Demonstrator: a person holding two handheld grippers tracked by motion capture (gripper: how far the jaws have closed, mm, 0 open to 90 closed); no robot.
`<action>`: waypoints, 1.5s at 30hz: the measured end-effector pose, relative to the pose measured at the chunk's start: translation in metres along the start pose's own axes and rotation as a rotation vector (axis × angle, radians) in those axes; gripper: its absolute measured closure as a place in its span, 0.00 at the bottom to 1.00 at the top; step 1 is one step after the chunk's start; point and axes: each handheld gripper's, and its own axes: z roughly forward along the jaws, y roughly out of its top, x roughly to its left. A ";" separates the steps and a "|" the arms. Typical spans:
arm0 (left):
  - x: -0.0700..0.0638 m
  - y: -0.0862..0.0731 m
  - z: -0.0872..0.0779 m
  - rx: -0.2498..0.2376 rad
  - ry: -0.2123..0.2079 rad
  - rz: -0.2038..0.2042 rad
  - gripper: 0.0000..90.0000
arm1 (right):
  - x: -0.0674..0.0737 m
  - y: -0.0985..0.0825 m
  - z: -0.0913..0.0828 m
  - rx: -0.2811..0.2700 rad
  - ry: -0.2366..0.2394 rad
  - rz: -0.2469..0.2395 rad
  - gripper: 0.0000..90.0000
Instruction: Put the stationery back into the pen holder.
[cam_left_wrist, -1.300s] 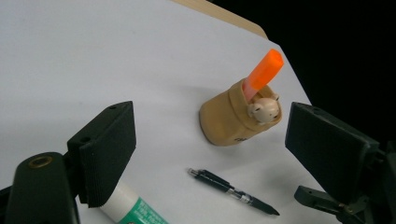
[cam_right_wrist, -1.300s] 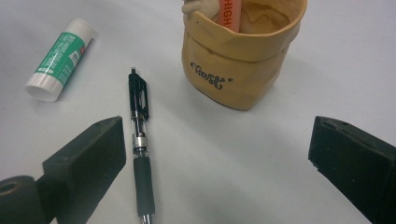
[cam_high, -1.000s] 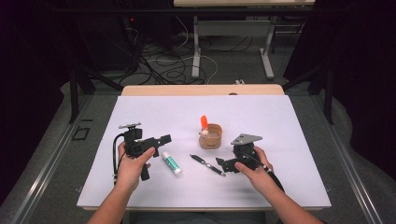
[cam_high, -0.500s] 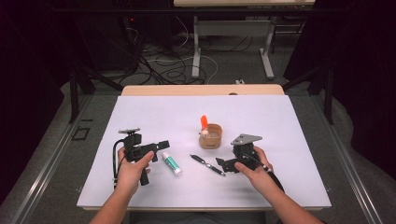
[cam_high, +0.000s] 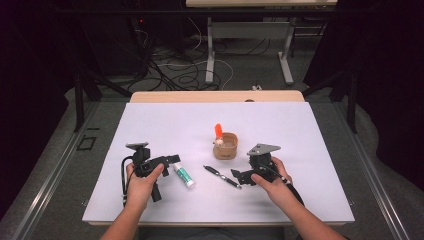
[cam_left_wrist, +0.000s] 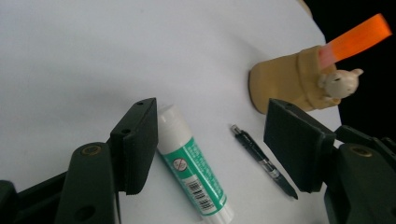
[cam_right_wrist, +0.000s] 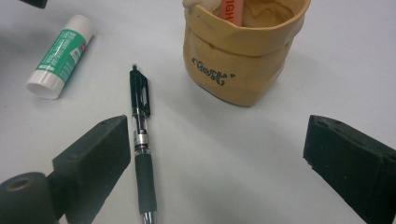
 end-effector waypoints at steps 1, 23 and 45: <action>0.000 0.000 0.001 0.014 0.006 -0.024 0.40 | 0.000 0.000 0.000 -0.001 0.000 0.002 0.08; 0.016 -0.005 0.020 0.006 0.025 -0.232 0.46 | -0.001 0.001 -0.002 -0.004 -0.001 0.009 0.08; 0.016 -0.004 0.031 0.030 0.043 -0.275 0.59 | -0.001 0.000 -0.001 0.003 0.005 0.008 0.08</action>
